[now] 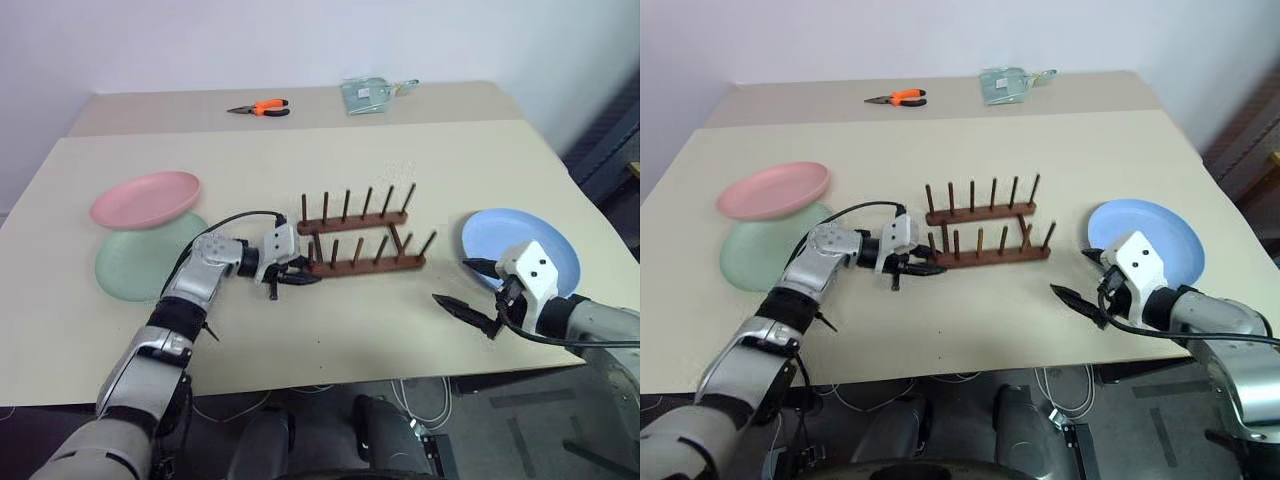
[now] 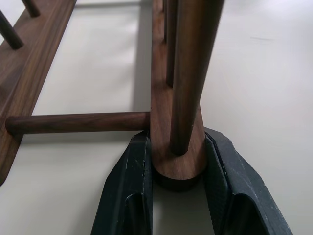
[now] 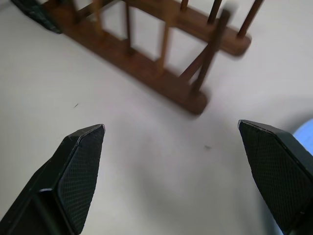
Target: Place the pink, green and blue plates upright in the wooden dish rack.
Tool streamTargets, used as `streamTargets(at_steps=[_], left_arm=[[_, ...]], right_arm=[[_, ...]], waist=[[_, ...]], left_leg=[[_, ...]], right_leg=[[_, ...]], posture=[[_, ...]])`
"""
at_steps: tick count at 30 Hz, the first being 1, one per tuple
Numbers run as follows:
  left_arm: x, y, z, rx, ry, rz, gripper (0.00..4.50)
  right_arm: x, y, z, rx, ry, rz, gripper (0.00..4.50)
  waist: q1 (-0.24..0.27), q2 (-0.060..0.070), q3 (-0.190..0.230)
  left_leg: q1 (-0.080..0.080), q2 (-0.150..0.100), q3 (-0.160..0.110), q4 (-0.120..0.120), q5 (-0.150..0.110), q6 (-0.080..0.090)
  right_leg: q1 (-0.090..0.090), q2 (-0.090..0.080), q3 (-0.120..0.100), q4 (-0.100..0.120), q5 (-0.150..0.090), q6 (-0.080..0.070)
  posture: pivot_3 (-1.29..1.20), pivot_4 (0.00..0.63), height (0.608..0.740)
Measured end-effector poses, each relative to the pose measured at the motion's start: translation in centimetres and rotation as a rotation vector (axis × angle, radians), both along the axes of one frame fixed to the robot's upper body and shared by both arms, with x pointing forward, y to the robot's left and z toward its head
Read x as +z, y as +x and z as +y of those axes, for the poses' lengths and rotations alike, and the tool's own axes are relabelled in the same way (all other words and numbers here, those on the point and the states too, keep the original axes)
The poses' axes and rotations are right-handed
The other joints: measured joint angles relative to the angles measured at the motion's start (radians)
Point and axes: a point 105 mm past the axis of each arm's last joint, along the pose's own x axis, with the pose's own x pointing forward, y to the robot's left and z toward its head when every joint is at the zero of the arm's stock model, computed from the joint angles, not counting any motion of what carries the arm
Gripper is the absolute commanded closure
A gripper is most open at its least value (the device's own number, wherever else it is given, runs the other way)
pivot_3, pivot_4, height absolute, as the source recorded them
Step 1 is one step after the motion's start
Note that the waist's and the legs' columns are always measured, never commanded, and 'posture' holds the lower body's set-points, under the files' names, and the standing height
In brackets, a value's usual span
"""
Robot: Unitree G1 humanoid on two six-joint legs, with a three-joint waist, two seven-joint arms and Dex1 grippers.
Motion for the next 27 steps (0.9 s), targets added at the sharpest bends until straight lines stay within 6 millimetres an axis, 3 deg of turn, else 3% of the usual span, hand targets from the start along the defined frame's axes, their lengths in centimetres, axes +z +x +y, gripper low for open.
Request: streamTargets(at_steps=[4,5,8,10,12,13,15,16,20,24,27], left_arm=[[-0.1,-0.3,0.2,-0.011,0.041,-0.013,3.73],[0.0,-0.2,0.2,-0.007,0.042,-0.014,3.23],[0.1,0.2,0.5,0.028,0.051,-0.018,1.84],[0.4,0.5,0.9,0.066,0.062,-0.030,0.88],[0.5,0.2,1.9,0.103,0.074,-0.029,0.84],[0.5,-0.2,2.6,0.126,0.077,-0.014,0.98],[0.3,-1.4,4.1,0.164,0.083,0.029,1.72],[0.4,-1.8,4.6,0.180,0.084,0.045,2.19],[0.2,-4.2,5.0,0.202,0.105,0.069,4.17],[-0.4,-6.2,1.8,0.145,0.071,0.065,4.17],[-0.7,-6.1,-0.6,0.158,0.042,0.030,4.17]], right_arm=[[-0.2,-0.1,0.0,0.019,-0.002,0.010,0.00],[-0.3,-0.1,0.0,0.020,-0.003,0.009,0.00],[-0.7,0.1,-0.5,0.009,-0.011,0.010,0.85],[-1.1,0.1,-1.0,-0.005,-0.026,0.018,1.81],[-1.7,-0.5,-1.3,0.001,-0.040,0.044,2.81],[-2.0,-0.8,-1.4,0.008,-0.044,0.062,3.31],[-2.5,-1.4,-1.4,0.023,-0.055,0.087,4.28],[-2.7,-1.6,-1.4,0.027,-0.060,0.097,4.50],[-3.9,-1.2,0.5,0.077,-0.074,0.082,4.50],[-5.0,0.4,2.8,0.111,-0.102,0.040,4.50],[-5.6,2.2,3.2,0.085,-0.147,0.002,4.50]], waist=[[0.006,0.000,0.000],[0.006,0.000,0.000],[0.005,0.000,0.000],[0.004,0.000,0.000],[-0.001,0.000,0.000],[-0.005,0.000,0.000],[-0.016,0.000,0.000],[-0.018,0.000,0.000],[-0.021,0.000,0.000],[-0.010,0.000,0.000],[-0.005,-0.001,-0.001]], left_leg=[[0.000,0.000,0.000,0.001,0.000,0.000],[0.000,0.000,0.000,0.001,0.000,0.000],[0.000,0.000,0.000,0.001,0.000,0.000],[0.000,0.000,0.000,0.000,0.000,0.000],[0.001,0.000,0.000,-0.001,0.000,0.000],[0.000,0.000,0.000,-0.001,0.000,0.000],[0.001,0.001,0.000,-0.002,0.000,0.000],[0.001,0.001,0.000,-0.002,0.000,0.000],[0.001,0.001,0.000,-0.002,0.000,0.000],[-0.001,0.000,0.000,0.001,0.000,0.000],[0.000,-0.001,0.000,0.001,0.000,0.000]], right_leg=[[0.001,0.000,0.000,0.000,-0.002,-0.001],[0.001,0.000,0.000,0.000,-0.002,-0.001],[0.000,0.000,0.000,-0.001,-0.001,0.000],[0.000,0.000,0.000,0.000,-0.001,0.001],[0.000,0.000,0.000,0.000,-0.001,0.001],[0.000,0.000,0.000,0.000,-0.001,0.001],[0.000,0.000,0.000,0.000,-0.001,0.001],[0.000,0.000,0.000,0.000,-0.002,-0.001],[0.000,0.000,0.000,0.000,-0.002,-0.001],[0.000,-0.001,0.000,-0.001,-0.002,-0.001],[0.001,-0.001,0.000,-0.001,-0.002,-0.001]], posture=[[0.00,0.150,0.740],[0.00,0.150,0.740],[0.00,0.150,0.740],[0.00,0.150,0.740],[0.00,0.150,0.740],[0.00,0.150,0.740],[0.00,0.150,0.740],[0.00,0.150,0.740],[0.00,0.150,0.740],[0.00,0.150,0.740],[0.00,0.150,0.740]])
